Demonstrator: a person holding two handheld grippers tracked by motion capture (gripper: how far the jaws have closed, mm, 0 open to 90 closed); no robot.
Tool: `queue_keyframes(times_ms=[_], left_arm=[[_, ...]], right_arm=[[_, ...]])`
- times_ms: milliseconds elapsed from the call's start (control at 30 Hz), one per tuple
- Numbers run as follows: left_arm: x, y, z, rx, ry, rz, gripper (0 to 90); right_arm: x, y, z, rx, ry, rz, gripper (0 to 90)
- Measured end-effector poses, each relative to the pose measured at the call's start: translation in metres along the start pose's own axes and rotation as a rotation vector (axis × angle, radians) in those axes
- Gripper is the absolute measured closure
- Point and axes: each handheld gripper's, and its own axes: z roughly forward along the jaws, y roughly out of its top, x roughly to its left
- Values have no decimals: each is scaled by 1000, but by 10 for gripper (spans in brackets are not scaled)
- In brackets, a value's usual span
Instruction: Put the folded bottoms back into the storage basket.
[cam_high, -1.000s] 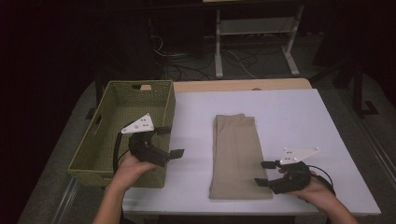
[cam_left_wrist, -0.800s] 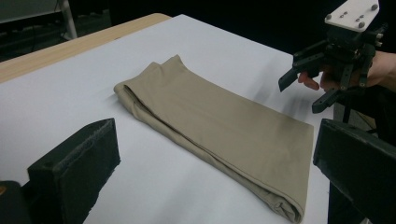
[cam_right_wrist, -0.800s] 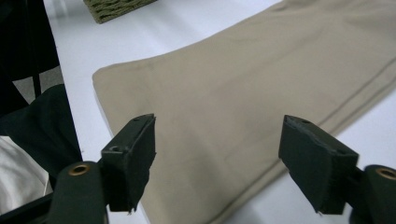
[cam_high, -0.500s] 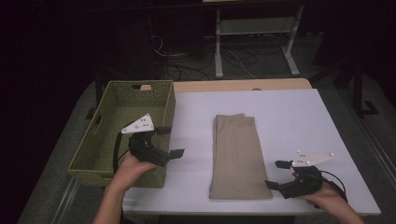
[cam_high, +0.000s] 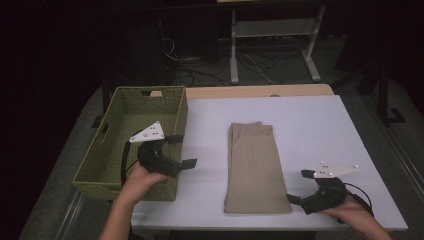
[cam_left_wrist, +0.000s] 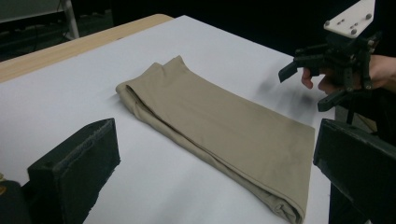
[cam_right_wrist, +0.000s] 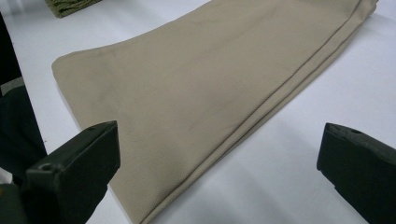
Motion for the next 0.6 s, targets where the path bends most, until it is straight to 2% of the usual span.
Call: queue_keyframes(times_ms=[200,300,600], left_arm=[[-4,3,3,13,26,20,6],[-8,7,6,-6,7,6,6],[-21,14,18,-9,-33,25,6]], right_arm=[[1,1,3,7,12,-15,0],[2,2,4,10,19,-21,0],[3,2,5,16,20,-28,0]])
